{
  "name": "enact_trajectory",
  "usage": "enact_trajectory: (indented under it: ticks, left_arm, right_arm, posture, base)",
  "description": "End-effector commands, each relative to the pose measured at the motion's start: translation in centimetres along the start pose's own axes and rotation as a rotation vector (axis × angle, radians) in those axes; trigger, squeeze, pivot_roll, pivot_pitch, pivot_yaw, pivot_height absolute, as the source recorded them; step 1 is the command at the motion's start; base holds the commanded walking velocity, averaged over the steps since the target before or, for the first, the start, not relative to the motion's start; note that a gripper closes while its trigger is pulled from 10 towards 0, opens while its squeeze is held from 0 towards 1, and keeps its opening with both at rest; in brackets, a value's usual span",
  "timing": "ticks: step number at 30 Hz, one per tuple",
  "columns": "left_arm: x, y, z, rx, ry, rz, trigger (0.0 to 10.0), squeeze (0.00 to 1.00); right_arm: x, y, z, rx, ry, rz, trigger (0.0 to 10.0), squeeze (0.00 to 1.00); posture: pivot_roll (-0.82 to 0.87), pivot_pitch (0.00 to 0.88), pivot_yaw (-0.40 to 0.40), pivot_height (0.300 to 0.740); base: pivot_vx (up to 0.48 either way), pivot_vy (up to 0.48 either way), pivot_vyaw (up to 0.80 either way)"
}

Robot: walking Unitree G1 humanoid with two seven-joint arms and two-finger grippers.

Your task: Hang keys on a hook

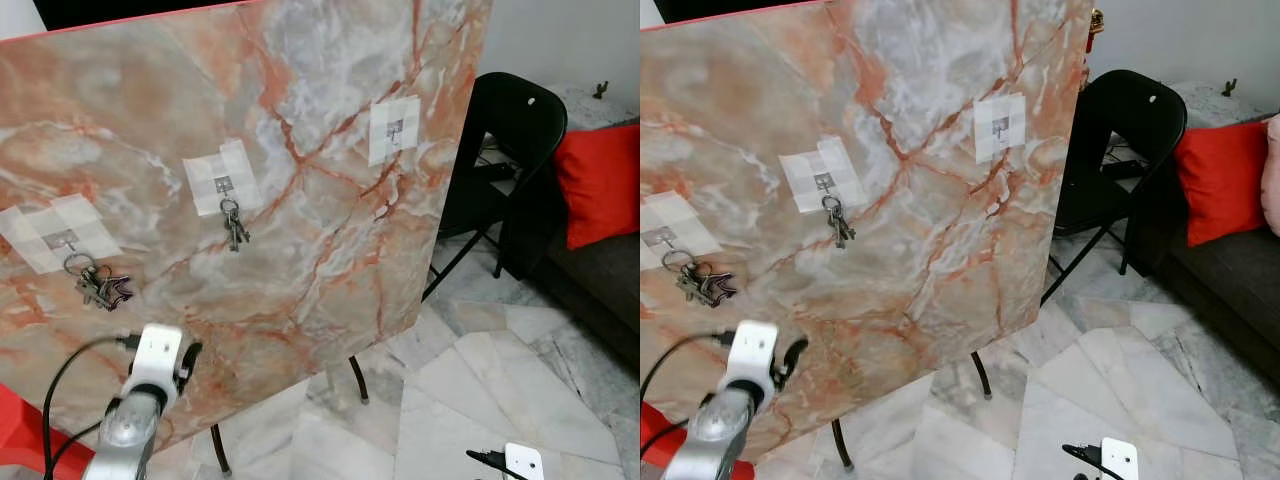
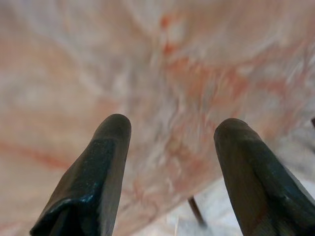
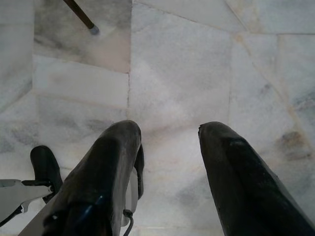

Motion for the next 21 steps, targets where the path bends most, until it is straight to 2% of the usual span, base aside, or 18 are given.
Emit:
enact_trajectory:
  ticks: [1,2,4,6,7,8,10,15,18,21]
  left_arm:
    - [-2.7,-0.1,-0.6,-0.005,-0.075,-0.005,10.0,0.00]
    - [-5.6,0.2,-1.3,-0.012,-0.165,-0.002,10.0,0.00]
    - [-5.6,0.2,-1.3,-0.012,-0.165,-0.002,10.0,0.00]
    - [-10.2,0.6,-2.9,-0.022,-0.327,0.001,10.0,0.00]
    - [-10.2,0.6,-2.9,-0.022,-0.327,0.001,10.0,0.00]
    - [-14.1,1.1,-4.9,-0.021,-0.485,0.001,10.0,0.00]
    - [-16.0,1.4,-6.1,-0.016,-0.570,-0.009,10.0,0.00]
    - [-16.7,1.8,-6.7,-0.017,-0.603,-0.019,10.0,0.00]
    - [-16.0,2.9,-5.9,-0.017,-0.576,-0.064,10.0,0.00]
    - [-15.7,3.2,-5.5,-0.019,-0.565,-0.066,10.0,0.00]
  right_arm:
    - [0.1,-0.1,0.0,0.001,0.003,-0.007,10.0,0.00]
    - [0.1,-0.1,0.0,0.002,0.002,-0.009,10.0,0.00]
    - [0.1,-0.1,0.0,0.002,0.002,-0.009,10.0,0.00]
    - [0.2,-0.2,0.0,0.004,0.003,-0.011,10.0,0.00]
    - [0.2,-0.2,0.0,0.004,0.003,-0.011,10.0,0.00]
    - [0.2,-0.4,0.1,0.011,0.002,-0.023,10.0,0.00]
    - [0.2,-0.5,0.1,0.017,-0.001,-0.039,10.0,0.00]
    - [0.2,-0.5,0.1,0.020,-0.003,-0.050,10.0,0.00]
    - [0.1,-0.3,0.0,0.013,-0.002,-0.054,10.0,0.00]
    - [0.0,-0.3,0.0,0.020,0.001,-0.074,10.0,0.00]
  posture:
    - [0.05,0.000,0.008,0.740]
    - [0.05,0.000,0.009,0.740]
    - [0.05,0.000,0.009,0.740]
    - [0.06,0.000,0.006,0.740]
    - [0.06,0.000,0.006,0.740]
    - [0.06,0.000,-0.006,0.740]
    - [0.05,0.000,-0.009,0.740]
    - [0.04,0.000,-0.008,0.740]
    - [0.02,0.000,0.000,0.740]
    - [0.02,0.000,-0.008,0.740]
  base:
    - [0.000,0.000,0.00]
    - [0.000,0.000,0.00]
    - [0.000,0.000,0.00]
    - [0.000,0.000,0.00]
    - [0.000,0.000,0.00]
    - [0.000,0.000,0.00]
    - [0.000,0.000,0.00]
    - [0.000,0.000,0.00]
    - [0.000,0.000,0.00]
    - [0.000,0.000,0.43]
Point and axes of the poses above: a point about 5 cm out from each wrist's last joint towards the gripper, its own z axis pointing out of the wrist towards the gripper, its own x axis along the axis of the wrist's last joint, y = z × x, the point moved 6 cm from there along z, pointing out of the wrist towards the gripper, and after that the axes turned 1 degree about -z, right-handed, at the moved point
